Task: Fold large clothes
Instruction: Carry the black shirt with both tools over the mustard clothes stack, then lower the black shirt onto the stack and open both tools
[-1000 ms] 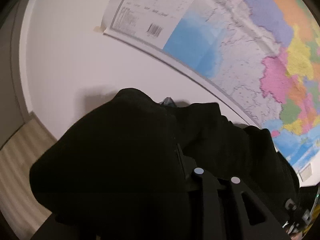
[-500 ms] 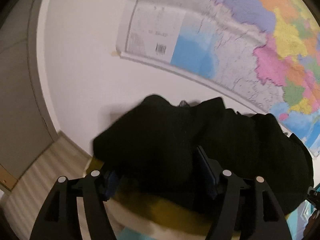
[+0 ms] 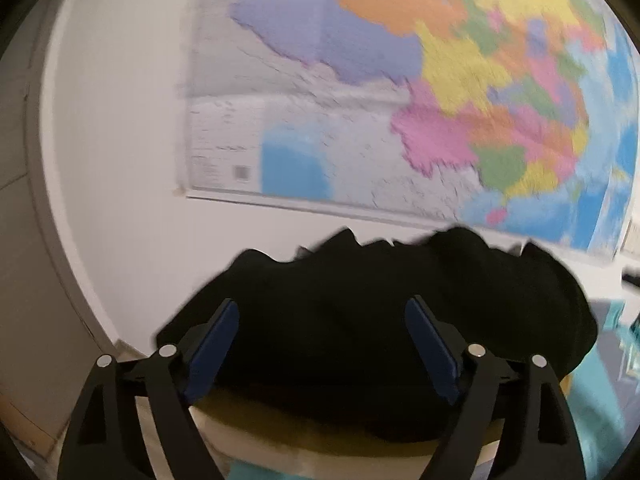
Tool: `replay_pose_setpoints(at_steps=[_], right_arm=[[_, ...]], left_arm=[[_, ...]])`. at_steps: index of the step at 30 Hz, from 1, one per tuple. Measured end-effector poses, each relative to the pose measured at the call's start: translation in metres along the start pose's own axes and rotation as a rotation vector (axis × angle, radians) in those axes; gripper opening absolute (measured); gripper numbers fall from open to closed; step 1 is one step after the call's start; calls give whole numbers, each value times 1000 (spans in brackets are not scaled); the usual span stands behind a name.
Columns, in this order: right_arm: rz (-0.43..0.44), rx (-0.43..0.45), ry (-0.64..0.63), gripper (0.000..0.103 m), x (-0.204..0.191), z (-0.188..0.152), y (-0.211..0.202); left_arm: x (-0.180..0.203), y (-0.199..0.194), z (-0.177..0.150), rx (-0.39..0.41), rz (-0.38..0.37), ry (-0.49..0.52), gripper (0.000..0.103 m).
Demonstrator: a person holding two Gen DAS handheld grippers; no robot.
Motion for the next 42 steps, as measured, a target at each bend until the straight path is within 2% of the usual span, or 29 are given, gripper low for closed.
replay_pose_setpoints(at_steps=[3,5,7,9,14,18,21,25,28,31,34,37,42], right_arm=[[23,-39,0,42,-2,1,36],[43,-102,-11,41,-3,-8,61],[67,-183,63,39,7,-31,86],[74,-210,121,38,17,-45,97],[92,-203,141,39,20,-51,97],[83,-183,99,45,12,-46,86],[72,-158,60,50,3,-42,76],[59,-126,2,51,-8,-38,63],[57,-102,-32,51,-16,-35,57],[76,-102,-77,51,-27,-36,59],[83,-158,-63,48,-27,-49,77],[89,-191,-31,48,-23,-61,91],[81,-174,-16,50,-25,-63,85]], left_arm=[[10,26,-11,-52,10,19,83],[8,42,-22,-95,28,21,83],[-2,58,-33,-141,56,-5,82],[-12,70,-43,-171,56,-51,83],[-7,58,-41,-151,66,-37,82],[3,39,-35,-121,67,-28,82],[17,23,-32,-89,53,-3,83],[38,8,-31,-70,28,26,87],[57,0,-33,-68,-21,33,87],[73,1,-39,-76,-51,55,89],[85,17,-55,-135,-64,59,89],[86,32,-66,-158,-44,61,91],[90,28,-66,-147,-18,58,92]])
Point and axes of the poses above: each gripper's, at about its wrist camera, not at the fingertips, and y roughly the way its jaws point, x to its right, z to its top, the point moved 10 cm from there along y, roughly the way its jaws point, and after that the axes turned 7 degrees about -y, right-handed, at the moved point
